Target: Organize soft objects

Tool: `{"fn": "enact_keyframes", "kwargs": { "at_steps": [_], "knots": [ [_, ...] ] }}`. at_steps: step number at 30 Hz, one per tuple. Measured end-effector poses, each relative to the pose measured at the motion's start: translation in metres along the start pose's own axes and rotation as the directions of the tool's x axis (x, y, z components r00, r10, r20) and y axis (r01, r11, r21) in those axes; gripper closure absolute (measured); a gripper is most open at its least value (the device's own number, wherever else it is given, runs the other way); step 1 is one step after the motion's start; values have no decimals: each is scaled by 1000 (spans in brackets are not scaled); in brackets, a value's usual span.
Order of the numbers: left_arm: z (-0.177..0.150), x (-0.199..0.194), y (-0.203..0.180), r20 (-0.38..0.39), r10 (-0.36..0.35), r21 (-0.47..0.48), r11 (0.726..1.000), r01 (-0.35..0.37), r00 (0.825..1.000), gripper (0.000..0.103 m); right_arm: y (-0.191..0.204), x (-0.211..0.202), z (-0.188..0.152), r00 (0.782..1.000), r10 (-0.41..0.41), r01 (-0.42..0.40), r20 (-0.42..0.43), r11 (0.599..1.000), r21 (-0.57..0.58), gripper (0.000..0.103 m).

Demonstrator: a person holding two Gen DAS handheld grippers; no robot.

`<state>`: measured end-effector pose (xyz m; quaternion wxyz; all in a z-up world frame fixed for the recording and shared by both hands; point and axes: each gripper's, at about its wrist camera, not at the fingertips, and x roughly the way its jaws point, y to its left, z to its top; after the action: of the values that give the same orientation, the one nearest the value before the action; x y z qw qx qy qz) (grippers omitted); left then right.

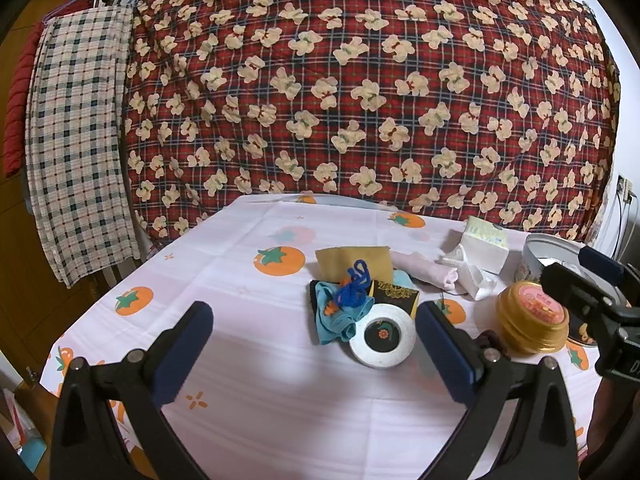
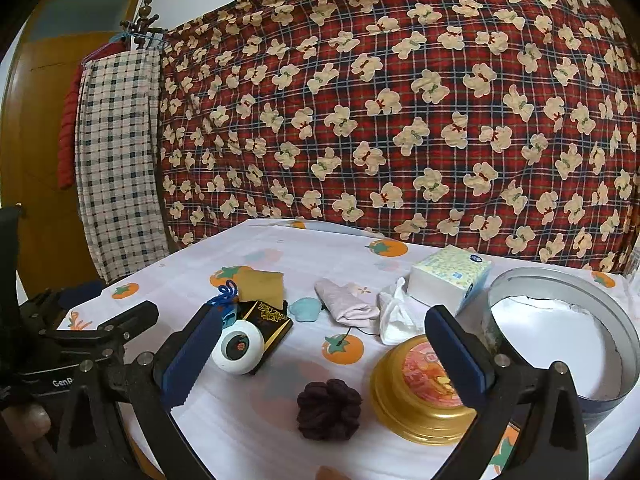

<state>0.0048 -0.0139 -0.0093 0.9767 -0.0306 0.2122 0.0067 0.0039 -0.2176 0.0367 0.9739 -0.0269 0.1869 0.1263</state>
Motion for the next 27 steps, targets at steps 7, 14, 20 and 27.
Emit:
{"fn": "enact_keyframes", "kwargs": {
  "at_steps": [7,14,20,27],
  "knots": [
    [0,0,1,-2,-3,3,1000,3,1000,0,-1,1,-1,1000,-6,6,0,1000,2,1],
    [0,0,1,-4,-4,3,1000,4,1000,0,-3,0,-1,1000,-5,5,0,1000,2,1],
    [1,0,2,-4,-3,5,1000,3,1000,0,-6,1,-1,1000,-6,6,2,1000,6,1],
    [1,0,1,-5,-3,5,1000,3,1000,0,-5,2,-3,1000,-6,6,4,1000,4,1]
  ]
}}
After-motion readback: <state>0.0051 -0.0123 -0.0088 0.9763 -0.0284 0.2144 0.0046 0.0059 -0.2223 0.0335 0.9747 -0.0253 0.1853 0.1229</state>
